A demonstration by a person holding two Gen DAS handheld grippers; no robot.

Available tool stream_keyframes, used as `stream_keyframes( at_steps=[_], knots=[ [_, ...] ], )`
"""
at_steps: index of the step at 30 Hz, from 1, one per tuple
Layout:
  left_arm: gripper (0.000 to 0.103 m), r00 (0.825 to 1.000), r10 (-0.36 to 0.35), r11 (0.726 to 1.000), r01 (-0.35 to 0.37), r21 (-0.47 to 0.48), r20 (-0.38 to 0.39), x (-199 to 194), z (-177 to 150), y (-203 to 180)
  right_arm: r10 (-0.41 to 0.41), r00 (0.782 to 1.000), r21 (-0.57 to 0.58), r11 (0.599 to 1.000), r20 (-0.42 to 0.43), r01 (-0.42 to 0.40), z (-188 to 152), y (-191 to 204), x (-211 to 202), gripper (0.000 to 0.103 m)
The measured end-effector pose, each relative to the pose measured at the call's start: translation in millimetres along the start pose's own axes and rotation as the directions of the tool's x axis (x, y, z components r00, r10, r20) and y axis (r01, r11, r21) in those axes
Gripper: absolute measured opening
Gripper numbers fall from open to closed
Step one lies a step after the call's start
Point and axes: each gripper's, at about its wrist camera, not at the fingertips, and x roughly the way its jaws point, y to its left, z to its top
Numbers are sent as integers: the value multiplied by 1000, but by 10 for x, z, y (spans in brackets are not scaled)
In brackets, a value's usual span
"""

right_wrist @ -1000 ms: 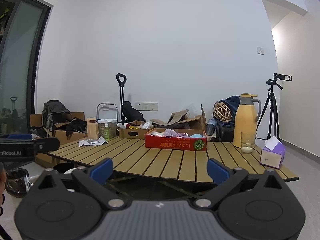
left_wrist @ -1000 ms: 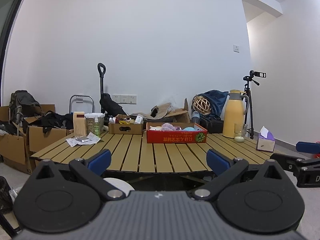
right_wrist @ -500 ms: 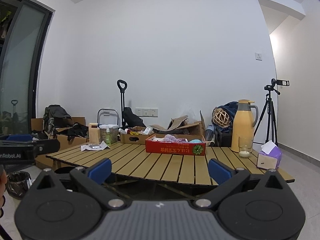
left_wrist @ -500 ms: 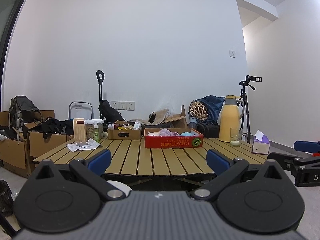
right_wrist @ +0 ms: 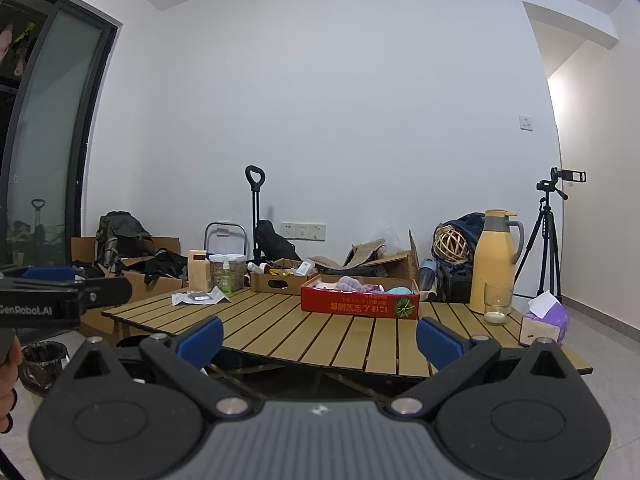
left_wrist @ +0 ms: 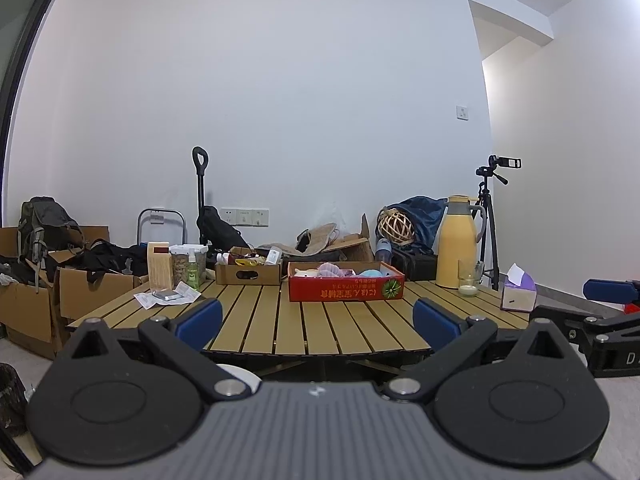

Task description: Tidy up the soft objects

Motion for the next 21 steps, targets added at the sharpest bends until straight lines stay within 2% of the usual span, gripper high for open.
stream_keyframes(
  at_steps=[21],
  knots=[
    [103, 1000, -5, 1000, 5, -5, -10, -12, -1, -28, 23, 1000, 8, 1000, -3, -23, -34, -14, -51, 103]
  ],
)
